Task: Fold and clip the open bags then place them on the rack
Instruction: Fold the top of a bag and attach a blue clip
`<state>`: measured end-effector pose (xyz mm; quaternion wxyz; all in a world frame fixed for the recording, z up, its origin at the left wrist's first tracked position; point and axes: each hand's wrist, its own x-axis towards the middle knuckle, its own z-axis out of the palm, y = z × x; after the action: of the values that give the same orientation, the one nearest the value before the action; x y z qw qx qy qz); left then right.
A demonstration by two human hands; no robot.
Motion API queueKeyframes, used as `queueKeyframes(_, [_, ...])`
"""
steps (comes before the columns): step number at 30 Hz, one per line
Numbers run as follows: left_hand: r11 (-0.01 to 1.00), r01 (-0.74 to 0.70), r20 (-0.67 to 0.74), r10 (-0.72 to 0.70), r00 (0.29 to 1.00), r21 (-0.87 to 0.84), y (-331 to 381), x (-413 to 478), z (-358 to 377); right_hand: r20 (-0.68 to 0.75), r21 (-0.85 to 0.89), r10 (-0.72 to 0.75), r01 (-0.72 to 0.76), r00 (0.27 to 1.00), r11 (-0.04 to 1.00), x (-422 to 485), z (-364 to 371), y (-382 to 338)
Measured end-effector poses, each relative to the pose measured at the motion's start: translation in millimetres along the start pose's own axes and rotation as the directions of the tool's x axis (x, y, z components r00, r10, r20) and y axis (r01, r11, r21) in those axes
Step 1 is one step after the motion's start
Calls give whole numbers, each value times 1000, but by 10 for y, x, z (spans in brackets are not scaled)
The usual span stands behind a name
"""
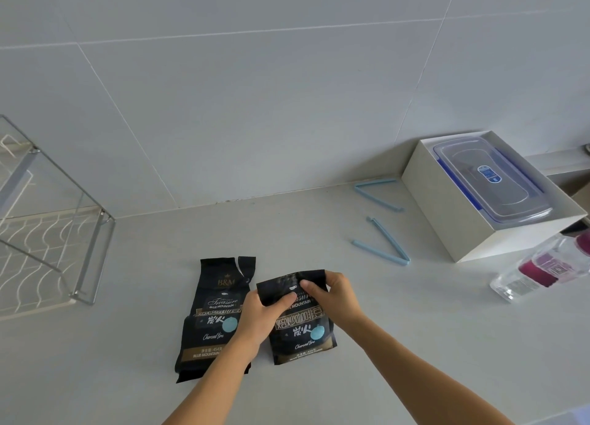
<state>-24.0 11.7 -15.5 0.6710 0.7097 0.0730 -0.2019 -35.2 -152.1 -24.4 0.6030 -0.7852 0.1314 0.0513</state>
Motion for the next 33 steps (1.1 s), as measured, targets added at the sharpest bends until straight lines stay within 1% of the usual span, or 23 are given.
queueKeyframes(2, [999, 24, -8, -24, 1000, -21, -21, -2, 5, 29, 22, 15, -16, 999, 1000, -7, -9, 27])
queueKeyframes(5, [999, 38, 21, -37, 999, -11, -43, -12, 8, 173, 135, 30, -54, 984, 989, -5, -149, 60])
queueKeyframes(6, [999, 39, 30, -38, 999, -10, -48, -16, 8, 184, 137, 19, -44, 983, 990, 20, -214, 80])
queueKeyframes(7, [999, 40, 38, -40, 998, -7, -54, -19, 3, 162, 117, 13, -33, 987, 993, 54, -278, 116])
queueKeyframes(8, [999, 42, 46, -42, 998, 1, -58, -21, 2, 104, 85, 22, -31, 994, 996, 96, -343, 177])
queueKeyframes(10, [999, 40, 78, -42, 996, 33, -65, -24, 6, -95, 2, 80, -81, 992, 997, 209, -479, 352])
queueKeyframes(12, [999, 33, 106, -38, 994, 43, -66, -25, 17, -283, -123, 103, -142, 954, 982, 316, -634, 540])
queueKeyframes(14, [999, 35, 111, -39, 993, 40, -59, -15, 13, -396, -274, 65, -186, 916, 944, 418, -809, 658])
queueKeyframes(15, [998, 36, 113, -42, 993, 47, -53, -4, 8, -433, -342, 53, -218, 900, 914, 464, -900, 690])
queueKeyframes(17, [997, 49, 115, -56, 992, 68, -44, 27, -7, -472, -442, 77, -312, 878, 841, 514, -1062, 756])
queueKeyframes(19, [995, 64, 120, -72, 990, 77, -40, 56, -13, -459, -537, 126, -388, 880, 749, 500, -1199, 846])
queueKeyframes(21, [994, 65, 129, -76, 989, 87, -36, 74, -13, -428, -623, 147, -409, 892, 667, 450, -1282, 948])
queueKeyframes(22, [994, 61, 133, -72, 988, 88, -32, 77, -11, -425, -640, 128, -397, 896, 658, 434, -1300, 989])
queueKeyframes(23, [995, 56, 135, -67, 989, 82, -28, 76, -7, -430, -634, 96, -376, 898, 676, 423, -1305, 1015])
queueKeyframes(26, [998, 42, 115, -46, 992, 38, -26, 67, 12, -415, -543, 49, -290, 909, 788, 402, -1291, 1012])
queueKeyframes(28, [999, 41, 95, -43, 995, 22, -30, 61, 21, -404, -455, 63, -260, 913, 851, 376, -1287, 998])
queueKeyframes(30, [999, 38, 87, -40, 995, 21, -37, 62, 31, -383, -289, 110, -232, 917, 929, 351, -1291, 923])
queueKeyframes(31, [999, 39, 86, -40, 995, 18, -45, 63, 32, -336, -193, 128, -201, 933, 960, 336, -1279, 853])
queueKeyframes(32, [999, 38, 86, -39, 996, 8, -48, 58, 30, -268, -132, 120, -160, 956, 978, 318, -1252, 752])
queueKeyframes(33, [999, 36, 88, -36, 996, -3, -51, 47, 24, -191, -110, 95, -118, 977, 987, 294, -1214, 641])
